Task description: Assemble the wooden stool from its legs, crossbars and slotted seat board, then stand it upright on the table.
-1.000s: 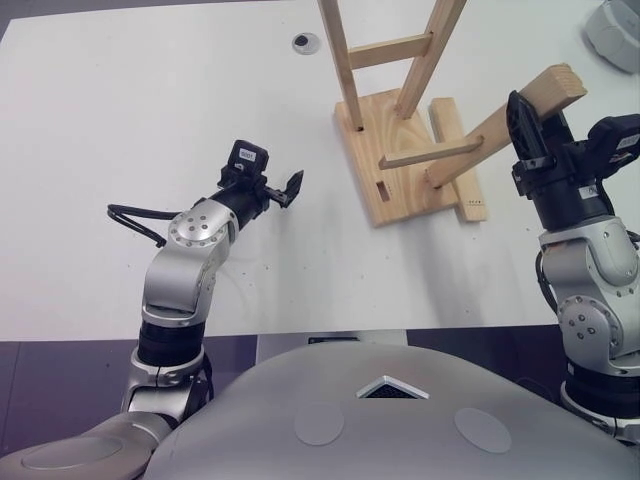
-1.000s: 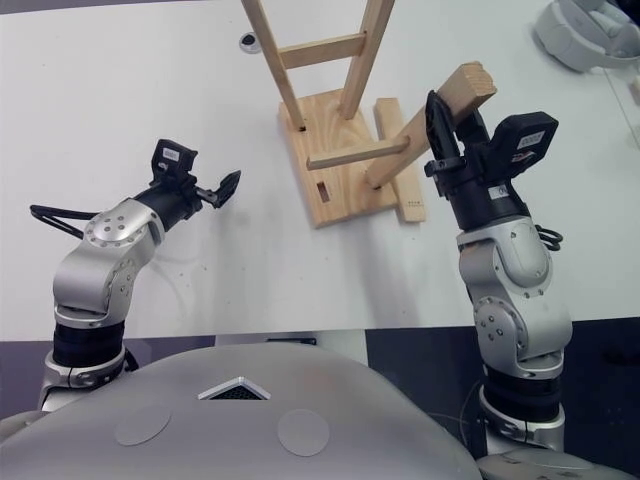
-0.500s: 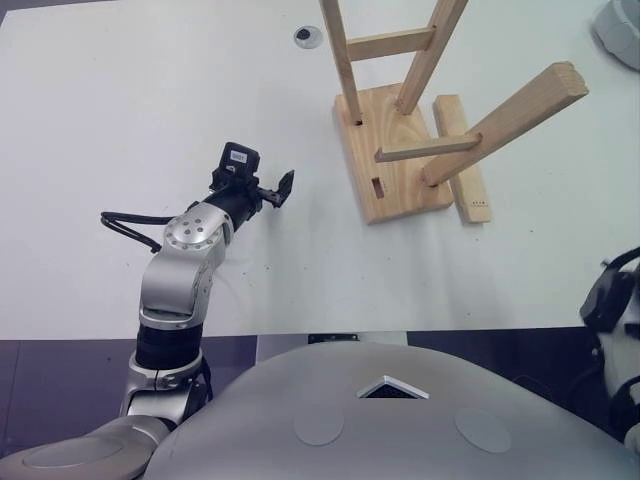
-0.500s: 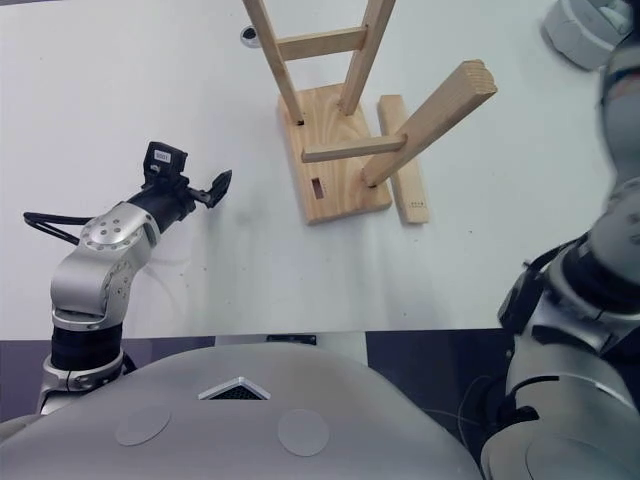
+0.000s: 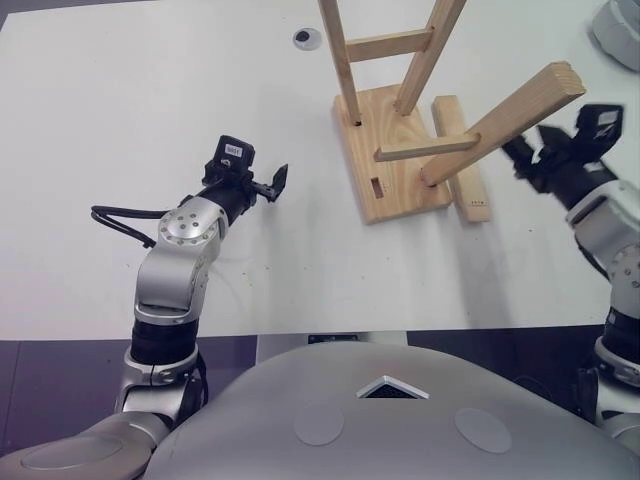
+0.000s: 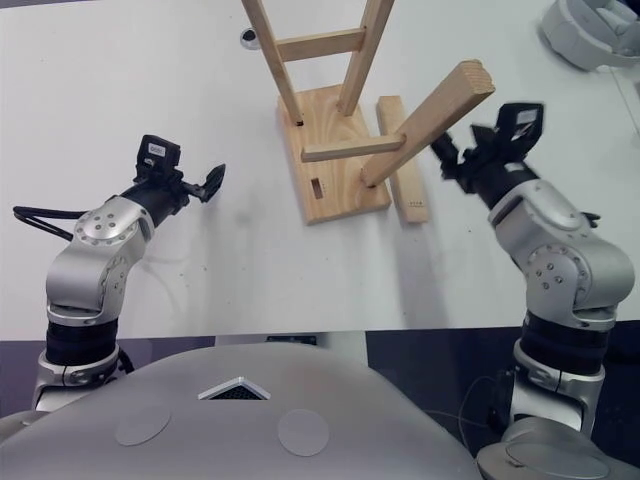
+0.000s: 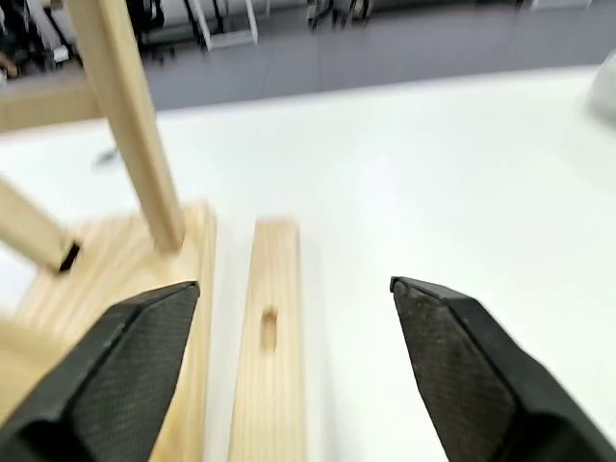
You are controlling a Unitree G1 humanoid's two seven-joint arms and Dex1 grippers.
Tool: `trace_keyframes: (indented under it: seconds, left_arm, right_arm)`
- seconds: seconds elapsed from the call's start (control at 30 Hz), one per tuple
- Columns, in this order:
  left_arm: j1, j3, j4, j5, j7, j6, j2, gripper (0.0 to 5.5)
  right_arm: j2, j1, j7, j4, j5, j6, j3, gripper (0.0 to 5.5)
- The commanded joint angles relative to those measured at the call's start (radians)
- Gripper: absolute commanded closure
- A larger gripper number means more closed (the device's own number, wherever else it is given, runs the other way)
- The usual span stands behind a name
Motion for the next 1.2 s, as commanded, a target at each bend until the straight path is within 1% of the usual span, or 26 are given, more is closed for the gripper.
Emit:
trace_keyframes:
  seconds: [0.03, 0.13, 0.23, 0.3, 0.4, 0.5, 0.53, 0.6, 0.67, 0.73, 0.83, 0.9, 0.97, 1.03, 1.1, 1.13, 1.2]
  left_arm:
    - [-0.029, -0.003, 0.008, 0.003, -0.011, 0.009, 0.018, 0.98]
    - [-0.035, -0.009, 0.010, 0.004, -0.013, 0.012, 0.023, 0.98]
    - [-0.043, -0.013, 0.013, 0.003, -0.016, 0.014, 0.026, 0.98]
    - [-0.048, -0.014, 0.014, 0.003, -0.018, 0.015, 0.029, 0.98]
    - [-0.058, -0.016, 0.022, 0.002, -0.022, 0.014, 0.033, 0.98]
    - [-0.061, -0.022, 0.024, 0.006, -0.021, 0.014, 0.034, 0.98]
    - [-0.060, -0.023, 0.024, 0.007, -0.021, 0.013, 0.035, 0.98]
    - [-0.060, -0.025, 0.023, 0.007, -0.019, 0.013, 0.035, 0.98]
    - [-0.059, -0.016, 0.018, 0.004, -0.015, 0.009, 0.034, 0.98]
    - [-0.063, 0.008, 0.006, -0.017, -0.018, 0.002, 0.023, 0.98]
    - [-0.103, 0.136, -0.088, -0.137, -0.036, 0.007, -0.021, 0.98]
    - [-0.206, 0.234, -0.149, -0.233, -0.041, 0.033, -0.027, 0.98]
    - [-0.344, 0.294, -0.182, -0.330, -0.030, 0.074, -0.041, 0.98]
    - [-0.541, 0.334, -0.158, -0.469, 0.013, 0.120, -0.115, 0.98]
    - [-0.729, 0.370, -0.080, -0.617, 0.057, 0.154, -0.197, 0.98]
    - [-0.815, 0.391, -0.007, -0.674, 0.076, 0.163, -0.226, 0.98]
    - [-0.984, 0.450, 0.174, -0.769, 0.119, 0.155, -0.261, 0.98]
  right_arm:
    - [0.005, 0.028, 0.015, -0.010, -0.044, 0.054, 0.064, 1.78]
    - [0.016, 0.035, 0.035, 0.022, -0.120, 0.042, 0.141, 1.78]
    - [0.021, 0.043, 0.023, 0.061, -0.222, 0.016, 0.192, 1.78]
    - [0.036, 0.052, 0.013, 0.080, -0.276, 0.001, 0.206, 2.08]
    - [0.068, 0.073, 0.026, 0.073, -0.303, 0.010, 0.200, 2.72]
    - [0.081, 0.090, 0.059, 0.106, -0.325, 0.003, 0.208, 3.21]
    - [0.084, 0.095, 0.070, 0.118, -0.335, -0.004, 0.207, 3.39]
    - [0.088, 0.097, 0.085, 0.139, -0.354, -0.028, 0.200, 3.43]
    - [0.107, 0.078, 0.081, 0.156, -0.395, -0.123, 0.172, 3.43]
    - [0.147, 0.043, 0.066, 0.145, -0.402, -0.214, 0.118, 3.43]
    - [0.166, -0.032, 0.059, 0.132, -0.417, -0.328, 0.043, 3.43]
    - [0.121, -0.083, 0.063, 0.182, -0.470, -0.417, 0.005, 3.43]
    - [0.062, -0.168, 0.080, 0.245, -0.514, -0.492, -0.036, 3.43]
    - [-0.015, -0.320, 0.112, 0.281, -0.527, -0.538, -0.068, 3.43]
    - [-0.079, -0.478, 0.169, 0.315, -0.522, -0.568, -0.066, 3.43]
    - [-0.094, -0.556, 0.204, 0.325, -0.503, -0.573, -0.058, 3.43]
    - [-0.101, -0.720, 0.314, 0.304, -0.444, -0.580, -0.006, 3.43]
